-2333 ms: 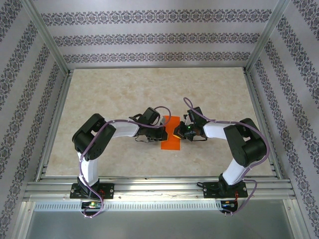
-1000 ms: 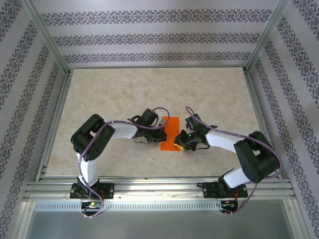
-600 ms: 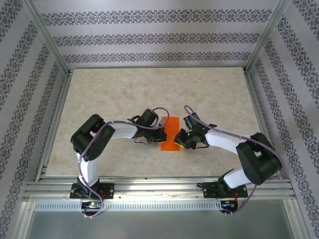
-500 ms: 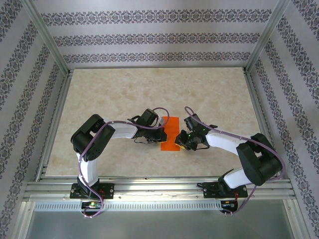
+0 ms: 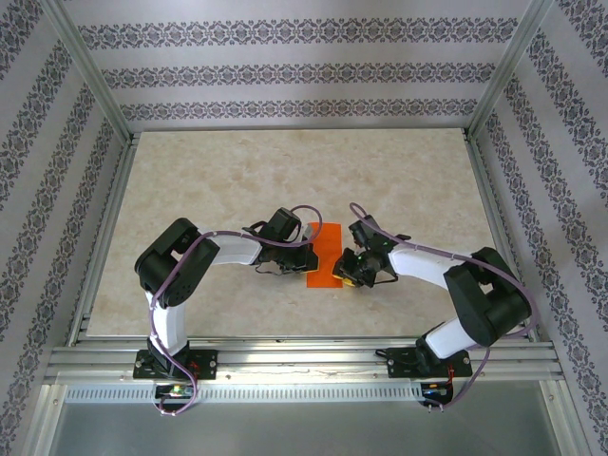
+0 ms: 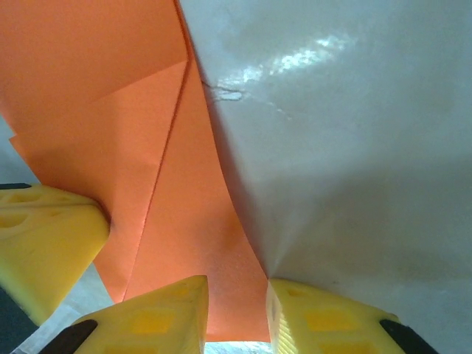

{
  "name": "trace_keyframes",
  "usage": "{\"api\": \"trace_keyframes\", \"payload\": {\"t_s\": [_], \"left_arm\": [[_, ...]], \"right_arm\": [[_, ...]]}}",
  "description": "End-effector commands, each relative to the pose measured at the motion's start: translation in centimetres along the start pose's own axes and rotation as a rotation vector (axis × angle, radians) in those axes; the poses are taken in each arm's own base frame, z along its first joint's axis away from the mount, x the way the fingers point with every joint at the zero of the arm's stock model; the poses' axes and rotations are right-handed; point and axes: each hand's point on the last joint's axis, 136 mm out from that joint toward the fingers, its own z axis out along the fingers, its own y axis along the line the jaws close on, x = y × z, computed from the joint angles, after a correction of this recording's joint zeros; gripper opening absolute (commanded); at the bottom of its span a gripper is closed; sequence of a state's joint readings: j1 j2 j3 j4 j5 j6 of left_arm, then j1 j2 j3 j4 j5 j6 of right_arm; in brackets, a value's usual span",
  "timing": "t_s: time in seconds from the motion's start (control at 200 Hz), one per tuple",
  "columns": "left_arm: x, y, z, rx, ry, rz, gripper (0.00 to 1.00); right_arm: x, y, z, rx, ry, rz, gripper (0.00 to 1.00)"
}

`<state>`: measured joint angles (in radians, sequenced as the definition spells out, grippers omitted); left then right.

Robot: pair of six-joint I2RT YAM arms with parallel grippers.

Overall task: Fold a paper plane with a square sheet of paper (pick it up from the middle)
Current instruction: Turn over the paper at the center of the table.

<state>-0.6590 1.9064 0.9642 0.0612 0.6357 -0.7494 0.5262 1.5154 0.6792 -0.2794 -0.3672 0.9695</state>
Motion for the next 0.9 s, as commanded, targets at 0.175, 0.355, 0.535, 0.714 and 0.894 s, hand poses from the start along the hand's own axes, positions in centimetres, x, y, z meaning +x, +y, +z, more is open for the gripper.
{"api": "trace_keyframes", "payload": {"t_s": [0.175, 0.355, 0.535, 0.714, 0.894], "left_arm": [[1.3, 2.1, 0.2, -0.051, 0.037, -0.055, 0.00], [1.3, 2.1, 0.2, -0.051, 0.035, -0.056, 0.00], [1.3, 2.1, 0.1, -0.051, 0.033, -0.053, 0.00], [1.3, 2.1, 0.1, -0.050, 0.032, -0.056, 0.00], [1.1, 1.9, 0.0, -0.049, 0.028, -0.054, 0.00]], "right_arm": [[-2.7, 4.1, -0.2, -0.099, -0.072, -0.090, 0.29], [-3.3, 3.8, 0.0, -0.096, -0.076, -0.082, 0.28], [-4.1, 3.2, 0.1, -0.104, -0.084, -0.065, 0.33], [-4.8, 4.1, -0.3, -0.172, -0.068, -0.063, 0.39], [-5.2, 3.8, 0.4, -0.188, -0.053, -0.034, 0.40]]}}
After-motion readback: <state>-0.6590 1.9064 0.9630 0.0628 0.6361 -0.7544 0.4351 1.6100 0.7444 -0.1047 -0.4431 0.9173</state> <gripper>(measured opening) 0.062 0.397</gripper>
